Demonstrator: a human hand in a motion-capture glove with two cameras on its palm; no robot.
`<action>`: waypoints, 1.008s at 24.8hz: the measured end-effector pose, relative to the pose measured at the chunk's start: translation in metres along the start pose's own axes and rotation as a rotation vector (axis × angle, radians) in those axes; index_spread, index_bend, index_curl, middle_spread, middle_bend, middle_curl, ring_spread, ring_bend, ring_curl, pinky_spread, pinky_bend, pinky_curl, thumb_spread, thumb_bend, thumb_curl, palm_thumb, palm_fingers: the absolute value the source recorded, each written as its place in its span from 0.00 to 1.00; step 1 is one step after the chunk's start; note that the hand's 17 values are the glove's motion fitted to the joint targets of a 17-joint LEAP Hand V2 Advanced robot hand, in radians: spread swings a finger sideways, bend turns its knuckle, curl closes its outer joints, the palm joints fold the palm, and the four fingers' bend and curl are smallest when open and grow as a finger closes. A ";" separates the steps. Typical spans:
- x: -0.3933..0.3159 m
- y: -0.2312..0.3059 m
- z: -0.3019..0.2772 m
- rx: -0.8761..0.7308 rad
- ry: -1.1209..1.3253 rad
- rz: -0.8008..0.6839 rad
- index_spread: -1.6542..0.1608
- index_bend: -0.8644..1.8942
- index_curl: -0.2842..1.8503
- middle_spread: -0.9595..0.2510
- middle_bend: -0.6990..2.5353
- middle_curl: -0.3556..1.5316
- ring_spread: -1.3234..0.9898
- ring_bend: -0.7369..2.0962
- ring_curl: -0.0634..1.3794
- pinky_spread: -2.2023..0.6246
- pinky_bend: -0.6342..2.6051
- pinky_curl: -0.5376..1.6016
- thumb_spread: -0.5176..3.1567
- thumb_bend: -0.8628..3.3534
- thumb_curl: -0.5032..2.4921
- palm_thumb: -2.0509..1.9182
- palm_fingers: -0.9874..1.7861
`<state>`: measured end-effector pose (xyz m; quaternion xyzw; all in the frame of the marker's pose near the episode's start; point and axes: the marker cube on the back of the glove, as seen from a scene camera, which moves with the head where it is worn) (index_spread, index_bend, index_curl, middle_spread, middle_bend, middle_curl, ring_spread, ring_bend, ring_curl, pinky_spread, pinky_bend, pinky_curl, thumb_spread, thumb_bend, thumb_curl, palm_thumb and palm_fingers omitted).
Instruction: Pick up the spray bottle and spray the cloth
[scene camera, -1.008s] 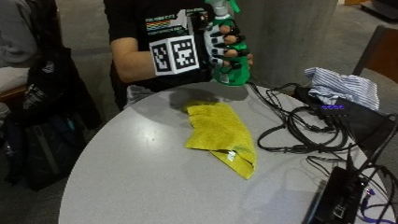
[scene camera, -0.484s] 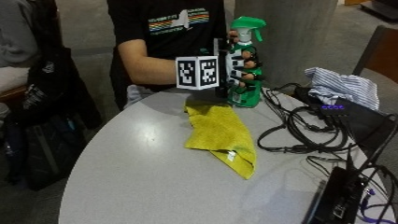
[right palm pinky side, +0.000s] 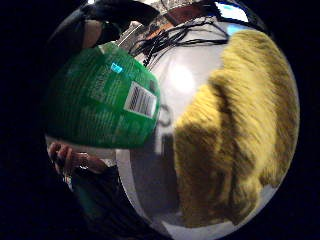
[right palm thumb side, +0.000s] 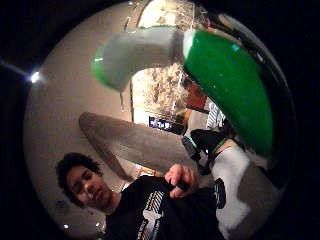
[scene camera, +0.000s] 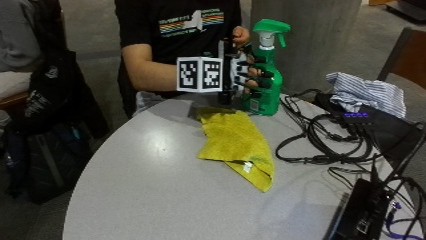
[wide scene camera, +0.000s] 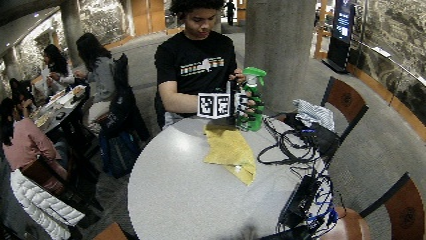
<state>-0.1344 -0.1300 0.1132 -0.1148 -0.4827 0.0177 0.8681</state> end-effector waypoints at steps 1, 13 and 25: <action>0.000 0.008 -0.008 0.025 0.022 -0.004 0.75 0.29 0.26 0.82 0.28 0.43 0.63 0.35 0.27 0.88 0.39 0.43 0.38 0.19 0.35 0.71 0.48; 0.023 0.114 -0.100 0.315 0.503 0.109 0.73 0.36 0.24 0.84 0.30 0.42 0.63 0.37 0.26 0.87 0.39 0.41 0.41 0.20 0.33 0.70 0.54; 0.063 0.161 -0.142 0.310 0.668 0.259 0.73 0.38 0.26 0.82 0.30 0.41 0.62 0.35 0.25 0.87 0.35 0.39 0.41 0.20 0.31 0.70 0.57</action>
